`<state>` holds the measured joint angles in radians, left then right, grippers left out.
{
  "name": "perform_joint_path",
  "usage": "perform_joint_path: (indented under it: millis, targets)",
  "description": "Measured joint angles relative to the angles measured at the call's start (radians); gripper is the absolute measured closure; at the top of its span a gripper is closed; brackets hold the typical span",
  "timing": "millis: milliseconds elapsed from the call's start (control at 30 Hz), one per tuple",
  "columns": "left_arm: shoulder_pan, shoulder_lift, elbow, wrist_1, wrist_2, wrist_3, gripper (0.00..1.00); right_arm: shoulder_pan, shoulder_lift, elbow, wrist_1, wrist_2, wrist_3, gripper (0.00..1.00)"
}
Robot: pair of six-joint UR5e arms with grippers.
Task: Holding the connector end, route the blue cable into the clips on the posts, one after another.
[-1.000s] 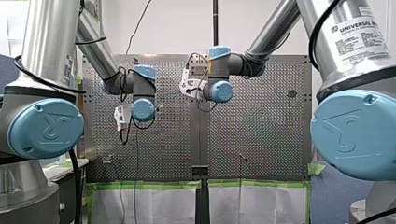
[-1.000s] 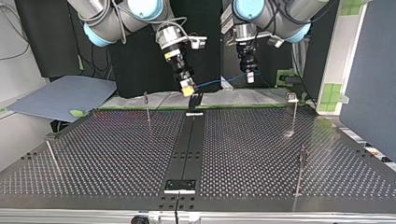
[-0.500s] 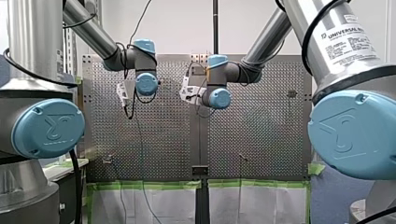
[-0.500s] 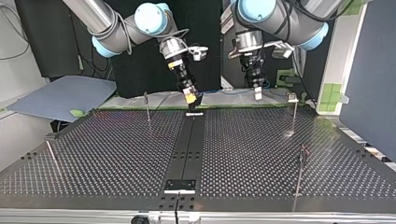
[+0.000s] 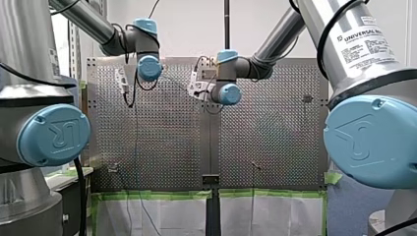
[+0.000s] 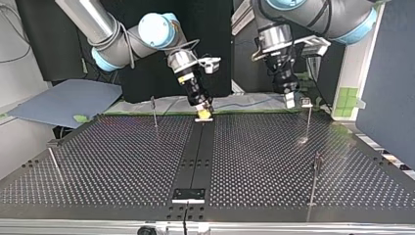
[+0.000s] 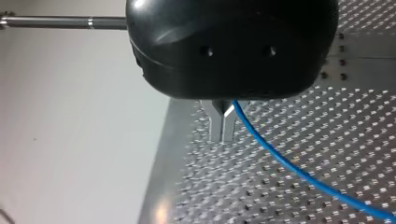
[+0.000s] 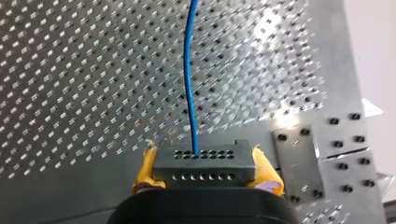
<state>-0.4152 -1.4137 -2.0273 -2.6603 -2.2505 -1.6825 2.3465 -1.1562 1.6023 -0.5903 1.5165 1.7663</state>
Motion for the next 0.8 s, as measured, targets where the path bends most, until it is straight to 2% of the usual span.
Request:
perform_joint_path:
  millis: [333,467,700,800]
  targets:
    - [0.037,0.077,0.037,-0.086,0.019,0.001,1.00,0.007,0.000,-0.096,0.058,-0.035,0.003,1.00]
    - [0.053,0.068,0.047,-0.103,0.032,0.001,1.00,0.008,0.000,-0.136,0.075,-0.045,0.003,1.00]
    - [0.083,0.018,0.086,-0.117,0.062,-0.016,1.00,0.014,0.001,-0.203,0.090,-0.076,0.004,1.00]
    - [0.096,0.021,0.105,-0.121,0.066,-0.023,1.00,0.018,0.002,-0.218,0.093,-0.080,0.007,1.00]
